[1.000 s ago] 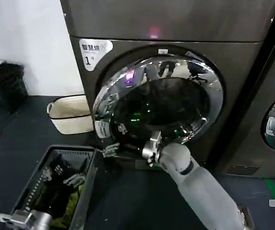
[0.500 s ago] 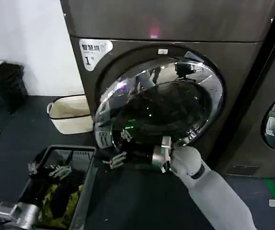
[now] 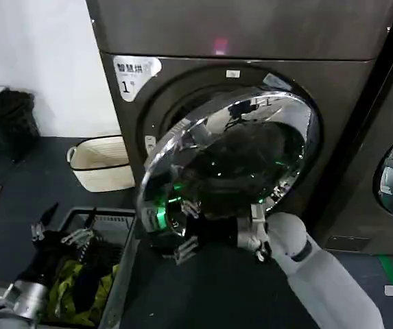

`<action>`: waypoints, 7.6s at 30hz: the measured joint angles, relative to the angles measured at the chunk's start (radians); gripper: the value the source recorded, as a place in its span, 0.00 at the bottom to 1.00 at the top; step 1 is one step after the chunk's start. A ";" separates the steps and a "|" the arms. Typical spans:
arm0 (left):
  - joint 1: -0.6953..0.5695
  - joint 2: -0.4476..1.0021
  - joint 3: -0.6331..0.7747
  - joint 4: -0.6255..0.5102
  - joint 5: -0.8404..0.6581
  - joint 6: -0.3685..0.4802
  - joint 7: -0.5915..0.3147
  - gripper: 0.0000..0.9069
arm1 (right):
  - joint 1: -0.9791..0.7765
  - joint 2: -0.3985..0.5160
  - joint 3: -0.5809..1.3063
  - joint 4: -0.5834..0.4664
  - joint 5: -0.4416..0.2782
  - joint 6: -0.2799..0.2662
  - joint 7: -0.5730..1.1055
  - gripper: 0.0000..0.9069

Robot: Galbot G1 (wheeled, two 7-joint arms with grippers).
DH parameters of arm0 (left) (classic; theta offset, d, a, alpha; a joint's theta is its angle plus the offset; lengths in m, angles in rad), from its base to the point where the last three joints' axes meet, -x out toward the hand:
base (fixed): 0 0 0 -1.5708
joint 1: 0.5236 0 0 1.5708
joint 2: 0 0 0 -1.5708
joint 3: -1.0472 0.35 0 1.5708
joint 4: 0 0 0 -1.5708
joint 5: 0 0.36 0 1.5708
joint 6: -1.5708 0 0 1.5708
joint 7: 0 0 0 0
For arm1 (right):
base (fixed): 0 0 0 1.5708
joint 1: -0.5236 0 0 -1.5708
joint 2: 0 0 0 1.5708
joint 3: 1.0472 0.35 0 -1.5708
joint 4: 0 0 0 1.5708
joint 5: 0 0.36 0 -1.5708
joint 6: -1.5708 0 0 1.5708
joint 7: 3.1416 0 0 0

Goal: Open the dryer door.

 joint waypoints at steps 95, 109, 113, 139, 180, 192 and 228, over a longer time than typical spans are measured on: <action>-0.440 0.335 0.702 0.124 -0.213 0.074 0.066 1.00 | -0.607 -0.045 1.262 -0.037 0.129 0.212 -0.295 1.00; -0.487 0.371 0.849 0.104 -0.198 0.061 0.072 1.00 | -0.625 0.013 1.544 0.046 0.206 0.230 0.247 1.00; -0.524 0.387 0.934 0.112 -0.225 0.038 0.066 1.00 | -0.641 0.005 1.609 0.069 0.143 0.197 0.443 1.00; -0.856 0.244 1.350 0.335 -0.319 0.002 0.073 1.00 | -0.733 -0.004 1.909 0.081 -0.153 0.125 0.883 1.00; -1.098 -0.042 1.514 0.664 -0.348 -0.050 0.070 1.00 | -0.821 -0.049 2.246 -0.043 -0.406 -0.075 0.909 1.00; -1.148 -0.130 1.528 0.765 -0.348 -0.059 0.067 1.00 | -0.835 -0.064 2.302 -0.087 -0.445 -0.067 0.906 1.00; -1.235 -0.263 1.497 0.995 -0.326 -0.098 0.025 1.00 | -0.809 -0.090 2.259 -0.134 -0.431 -0.033 0.815 1.00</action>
